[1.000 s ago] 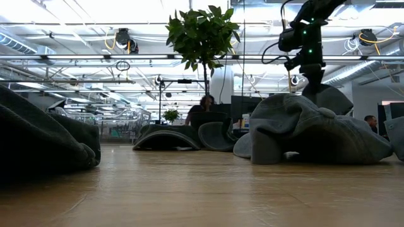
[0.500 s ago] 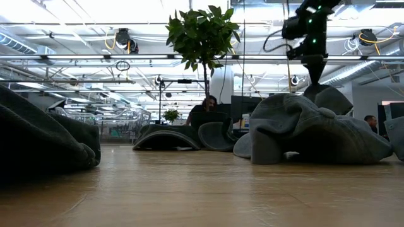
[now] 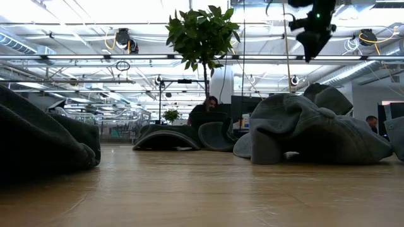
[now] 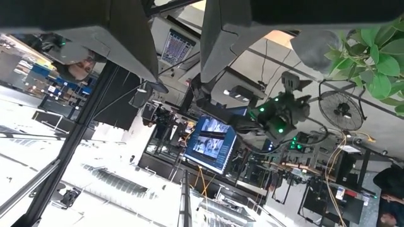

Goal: Pick & Place hat
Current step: Put the top gray cap into the right transparent bin

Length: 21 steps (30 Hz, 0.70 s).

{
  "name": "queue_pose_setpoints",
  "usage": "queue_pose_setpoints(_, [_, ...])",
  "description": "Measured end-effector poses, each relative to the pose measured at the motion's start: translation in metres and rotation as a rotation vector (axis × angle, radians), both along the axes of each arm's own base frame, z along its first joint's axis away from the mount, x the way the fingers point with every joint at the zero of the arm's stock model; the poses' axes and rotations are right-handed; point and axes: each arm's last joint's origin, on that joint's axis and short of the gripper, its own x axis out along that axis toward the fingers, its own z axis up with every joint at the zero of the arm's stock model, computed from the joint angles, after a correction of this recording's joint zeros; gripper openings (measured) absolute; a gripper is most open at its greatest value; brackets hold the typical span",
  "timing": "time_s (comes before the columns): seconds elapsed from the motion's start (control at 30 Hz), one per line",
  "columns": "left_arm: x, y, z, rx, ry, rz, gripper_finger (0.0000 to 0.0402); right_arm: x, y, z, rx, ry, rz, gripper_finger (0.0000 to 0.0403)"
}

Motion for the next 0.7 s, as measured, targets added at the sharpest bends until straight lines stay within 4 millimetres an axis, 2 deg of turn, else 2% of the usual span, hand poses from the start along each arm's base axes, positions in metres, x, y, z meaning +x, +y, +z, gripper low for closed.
queue_pose_setpoints(0.23, [0.0, 0.0, 0.0, 0.0, 0.0, 0.0, 0.0127, 0.01, 0.018, 0.046, -0.112, -0.149, 0.099, 0.0297])
queue_pose_setpoints(0.4, [0.0, 0.0, 0.0, 0.0, 0.0, 0.0, 0.0127, 0.014, 0.034, 0.081, -0.193, -0.262, 0.172, 0.0298])
queue_pose_setpoints(0.7, [0.0, 0.0, 0.0, 0.0, 0.001, 0.0, 0.0127, 0.029, 0.06, 0.126, -0.268, -0.349, 0.289, 0.03])
